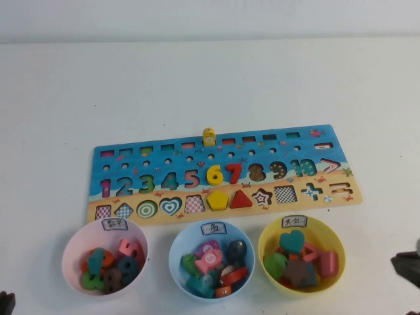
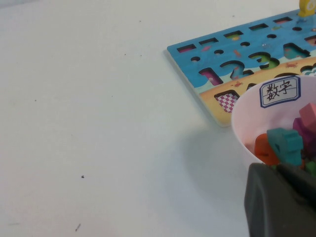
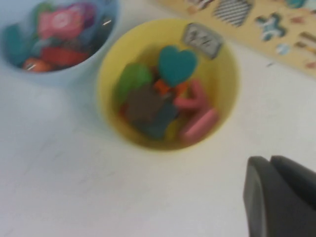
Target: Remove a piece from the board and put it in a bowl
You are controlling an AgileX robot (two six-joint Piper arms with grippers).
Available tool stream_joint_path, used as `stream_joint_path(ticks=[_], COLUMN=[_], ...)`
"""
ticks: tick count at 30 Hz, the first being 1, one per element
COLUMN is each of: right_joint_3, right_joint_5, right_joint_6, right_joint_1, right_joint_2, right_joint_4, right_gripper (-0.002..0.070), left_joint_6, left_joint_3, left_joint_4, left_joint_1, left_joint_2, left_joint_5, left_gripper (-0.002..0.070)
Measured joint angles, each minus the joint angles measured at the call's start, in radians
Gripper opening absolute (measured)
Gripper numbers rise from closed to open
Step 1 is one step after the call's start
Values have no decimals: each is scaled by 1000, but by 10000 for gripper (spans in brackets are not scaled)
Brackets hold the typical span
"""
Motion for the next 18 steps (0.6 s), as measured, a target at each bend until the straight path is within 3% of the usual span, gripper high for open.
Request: stream_joint_path(ticks=[4,8,13,18], right_joint_3=[272,476,595,613], right_joint_5=[-376,-606,-666,-661], right_joint_6=[0,0,0,0], right_joint_1=[-228,-447,-625,-650], right_joint_2=[-161,-343,-554,-704], right_joint_4=[-80,-99,-81,-63], right_gripper=[-16,-16,-16,-17], left_joint_6=[0,0,0,0], left_joint_3=[0,0,0,0], left_joint_4=[0,0,0,0], left_joint_1=[0,0,0,0], left_joint_2=[0,0,0,0], left_joint_5=[0,0,0,0], left_gripper=[-5,-5,-5,-5])
